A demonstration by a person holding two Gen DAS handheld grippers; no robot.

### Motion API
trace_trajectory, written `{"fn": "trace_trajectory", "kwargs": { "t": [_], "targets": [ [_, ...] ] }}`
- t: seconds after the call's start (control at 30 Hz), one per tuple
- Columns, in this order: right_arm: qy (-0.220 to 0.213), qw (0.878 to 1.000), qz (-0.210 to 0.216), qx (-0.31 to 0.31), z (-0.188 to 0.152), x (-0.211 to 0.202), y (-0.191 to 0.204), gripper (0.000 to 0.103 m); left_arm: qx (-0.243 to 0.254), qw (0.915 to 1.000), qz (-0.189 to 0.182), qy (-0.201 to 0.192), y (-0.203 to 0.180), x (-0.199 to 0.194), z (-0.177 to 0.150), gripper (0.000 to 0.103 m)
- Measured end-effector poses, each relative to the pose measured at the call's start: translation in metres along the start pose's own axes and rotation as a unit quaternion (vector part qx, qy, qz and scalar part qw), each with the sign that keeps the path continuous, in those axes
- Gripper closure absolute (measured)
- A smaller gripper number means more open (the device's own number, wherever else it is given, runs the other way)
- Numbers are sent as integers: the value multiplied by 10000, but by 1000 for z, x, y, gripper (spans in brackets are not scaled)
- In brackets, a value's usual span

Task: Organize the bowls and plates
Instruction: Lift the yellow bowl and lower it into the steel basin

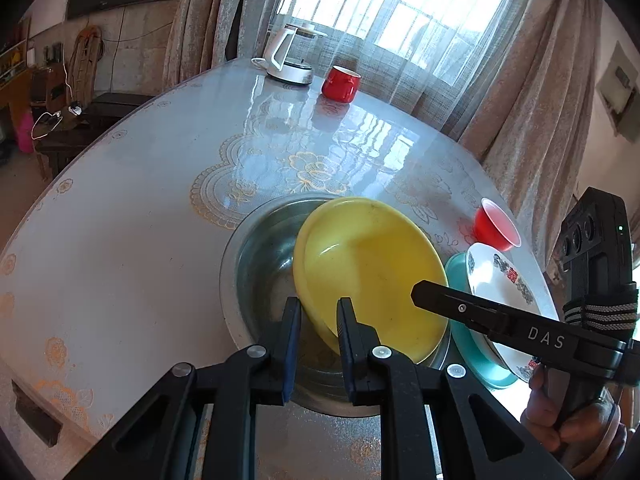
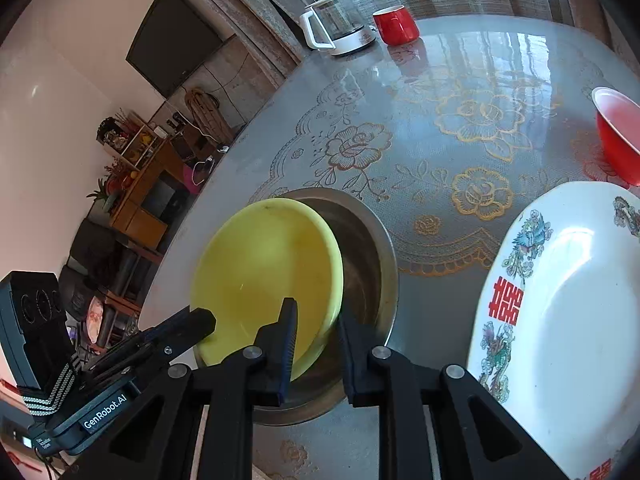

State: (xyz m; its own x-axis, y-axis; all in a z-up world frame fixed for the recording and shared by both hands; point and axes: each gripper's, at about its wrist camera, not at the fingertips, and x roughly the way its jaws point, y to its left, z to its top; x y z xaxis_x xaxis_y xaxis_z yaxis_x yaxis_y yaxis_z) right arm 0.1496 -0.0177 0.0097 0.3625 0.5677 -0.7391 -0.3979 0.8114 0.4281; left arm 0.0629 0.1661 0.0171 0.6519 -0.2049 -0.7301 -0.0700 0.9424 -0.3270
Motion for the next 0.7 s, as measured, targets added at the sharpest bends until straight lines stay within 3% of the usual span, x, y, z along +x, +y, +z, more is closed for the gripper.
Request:
{"fn": "trace_trajectory", "kwargs": {
  "t": [0.7],
  "targets": [
    [-120,9952,-705,-674,-7,12,17,75,91,9991,408,35,3,12,-9,86]
  ]
}}
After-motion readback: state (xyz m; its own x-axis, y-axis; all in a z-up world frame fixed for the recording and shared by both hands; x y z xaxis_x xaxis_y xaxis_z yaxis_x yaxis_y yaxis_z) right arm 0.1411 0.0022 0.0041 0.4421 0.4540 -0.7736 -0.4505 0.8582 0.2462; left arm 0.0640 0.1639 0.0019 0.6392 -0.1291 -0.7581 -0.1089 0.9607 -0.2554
